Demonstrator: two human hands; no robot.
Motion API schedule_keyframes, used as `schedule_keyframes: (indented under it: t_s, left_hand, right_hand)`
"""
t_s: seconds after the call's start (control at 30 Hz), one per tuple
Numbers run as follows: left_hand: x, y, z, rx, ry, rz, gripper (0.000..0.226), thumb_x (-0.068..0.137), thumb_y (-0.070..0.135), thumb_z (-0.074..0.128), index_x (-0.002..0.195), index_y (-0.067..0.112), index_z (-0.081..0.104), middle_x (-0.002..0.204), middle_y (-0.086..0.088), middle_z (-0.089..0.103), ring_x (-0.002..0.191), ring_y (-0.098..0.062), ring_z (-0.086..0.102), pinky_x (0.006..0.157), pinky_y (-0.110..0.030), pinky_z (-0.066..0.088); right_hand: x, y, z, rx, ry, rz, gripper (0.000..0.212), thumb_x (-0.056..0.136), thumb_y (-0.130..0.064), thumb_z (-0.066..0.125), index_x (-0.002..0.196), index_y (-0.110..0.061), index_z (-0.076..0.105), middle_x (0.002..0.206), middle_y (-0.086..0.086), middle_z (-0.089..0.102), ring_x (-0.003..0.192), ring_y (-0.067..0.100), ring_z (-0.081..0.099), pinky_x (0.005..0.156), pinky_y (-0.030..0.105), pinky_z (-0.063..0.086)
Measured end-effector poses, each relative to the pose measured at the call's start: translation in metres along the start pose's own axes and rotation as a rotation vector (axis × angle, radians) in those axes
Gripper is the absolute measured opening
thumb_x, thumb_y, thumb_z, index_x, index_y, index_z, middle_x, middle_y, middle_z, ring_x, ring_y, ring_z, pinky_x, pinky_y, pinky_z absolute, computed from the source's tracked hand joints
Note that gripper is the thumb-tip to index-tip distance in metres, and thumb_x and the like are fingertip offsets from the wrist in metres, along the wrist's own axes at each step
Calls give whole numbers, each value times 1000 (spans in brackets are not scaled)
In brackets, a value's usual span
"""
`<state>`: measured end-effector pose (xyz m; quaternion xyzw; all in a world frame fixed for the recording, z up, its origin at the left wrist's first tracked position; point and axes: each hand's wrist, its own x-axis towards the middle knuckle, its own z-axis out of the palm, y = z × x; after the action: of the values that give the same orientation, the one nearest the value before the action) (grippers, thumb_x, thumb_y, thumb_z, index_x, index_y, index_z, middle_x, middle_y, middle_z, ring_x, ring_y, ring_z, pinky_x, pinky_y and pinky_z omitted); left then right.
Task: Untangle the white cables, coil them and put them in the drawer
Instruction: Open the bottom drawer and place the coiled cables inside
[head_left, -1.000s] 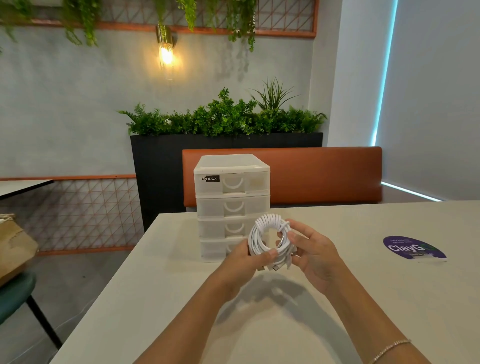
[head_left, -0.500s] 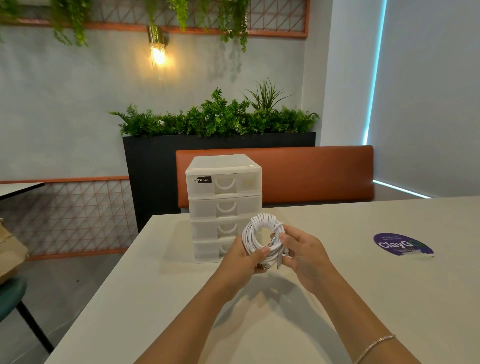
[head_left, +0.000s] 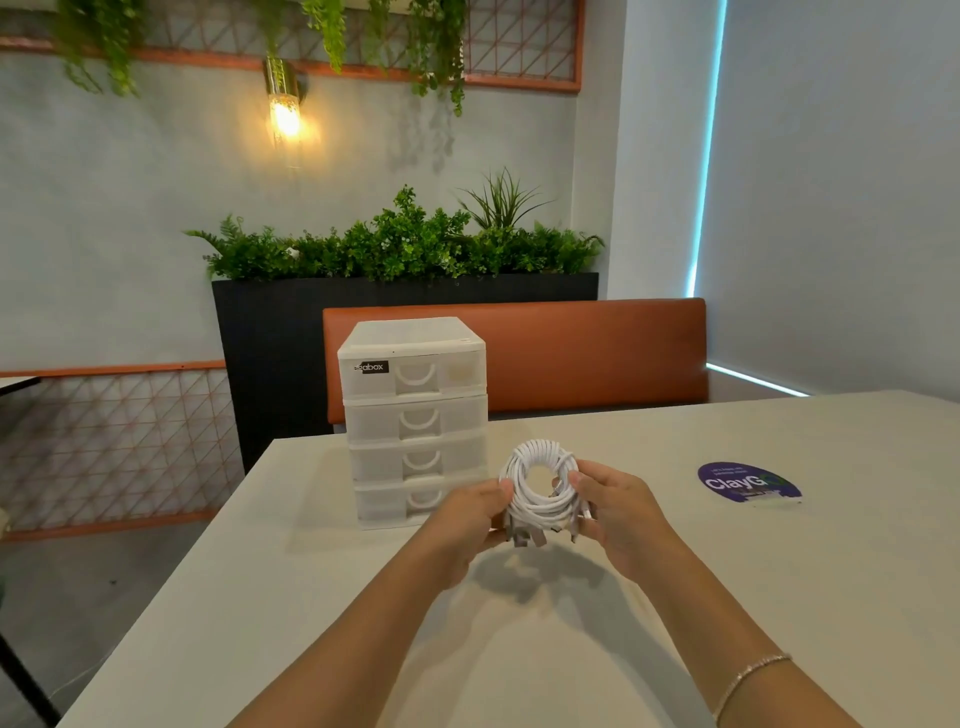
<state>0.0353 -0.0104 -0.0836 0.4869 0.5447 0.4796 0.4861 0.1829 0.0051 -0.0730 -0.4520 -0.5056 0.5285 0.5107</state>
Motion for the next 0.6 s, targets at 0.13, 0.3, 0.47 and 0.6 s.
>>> schedule_keyframes:
  t_s: [0.13, 0.3, 0.47, 0.6]
  left_hand:
    - [2, -2, 28, -2, 43, -105, 24, 97, 21, 49, 91, 2, 63, 84, -14, 62, 71, -21, 61, 56, -27, 56]
    - [4, -15, 57, 227, 190, -150, 37, 91, 29, 60, 61, 8, 53, 61, -7, 56, 64, -26, 63, 61, -32, 58]
    - [2, -14, 73, 356, 220, -166, 37, 91, 28, 60, 62, 9, 49, 59, -4, 54, 27, -5, 49, 30, -14, 35]
    - [7, -22, 77, 722, 287, -142, 41, 91, 48, 52, 100, 9, 62, 104, -6, 65, 99, -21, 61, 78, -26, 47]
  right_hand:
    - [3, 7, -25, -126, 69, 57, 22, 95, -8, 49, 82, -7, 66, 78, 11, 60, 74, 24, 55, 73, 45, 51]
    - [13, 29, -45, -463, 161, 54, 34, 94, -12, 46, 61, -12, 54, 62, 6, 51, 57, 19, 42, 56, 26, 32]
    - [21, 36, -45, -984, 148, 58, 27, 94, -7, 34, 99, -6, 60, 111, 14, 63, 88, 26, 52, 71, 26, 34]
    - [26, 43, -43, -1136, 139, 76, 28, 90, -6, 34, 111, -8, 54, 118, 12, 61, 106, 30, 55, 93, 35, 39]
